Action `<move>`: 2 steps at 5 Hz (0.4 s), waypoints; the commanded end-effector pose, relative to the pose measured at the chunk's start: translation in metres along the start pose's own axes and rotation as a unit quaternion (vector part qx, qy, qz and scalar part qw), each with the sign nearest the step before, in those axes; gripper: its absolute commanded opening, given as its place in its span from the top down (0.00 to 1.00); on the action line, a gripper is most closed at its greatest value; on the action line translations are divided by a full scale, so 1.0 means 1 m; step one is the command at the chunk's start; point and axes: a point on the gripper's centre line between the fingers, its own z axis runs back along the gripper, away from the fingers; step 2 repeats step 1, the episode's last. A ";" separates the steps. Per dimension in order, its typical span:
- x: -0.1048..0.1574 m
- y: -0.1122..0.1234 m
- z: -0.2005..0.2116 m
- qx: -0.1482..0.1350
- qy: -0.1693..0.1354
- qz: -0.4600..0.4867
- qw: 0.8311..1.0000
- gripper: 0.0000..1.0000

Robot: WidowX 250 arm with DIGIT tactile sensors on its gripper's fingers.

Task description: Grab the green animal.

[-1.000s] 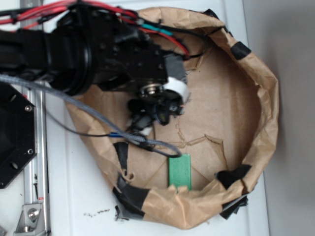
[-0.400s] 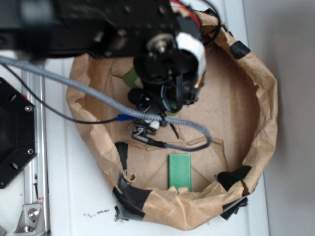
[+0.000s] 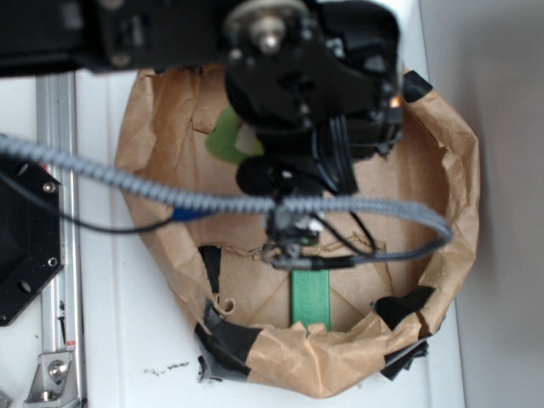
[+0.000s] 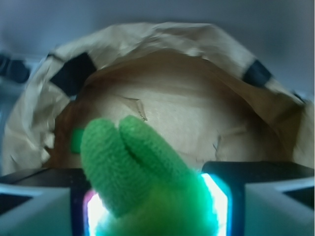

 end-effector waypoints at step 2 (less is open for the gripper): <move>0.002 -0.006 0.006 0.030 -0.036 0.042 0.998 1.00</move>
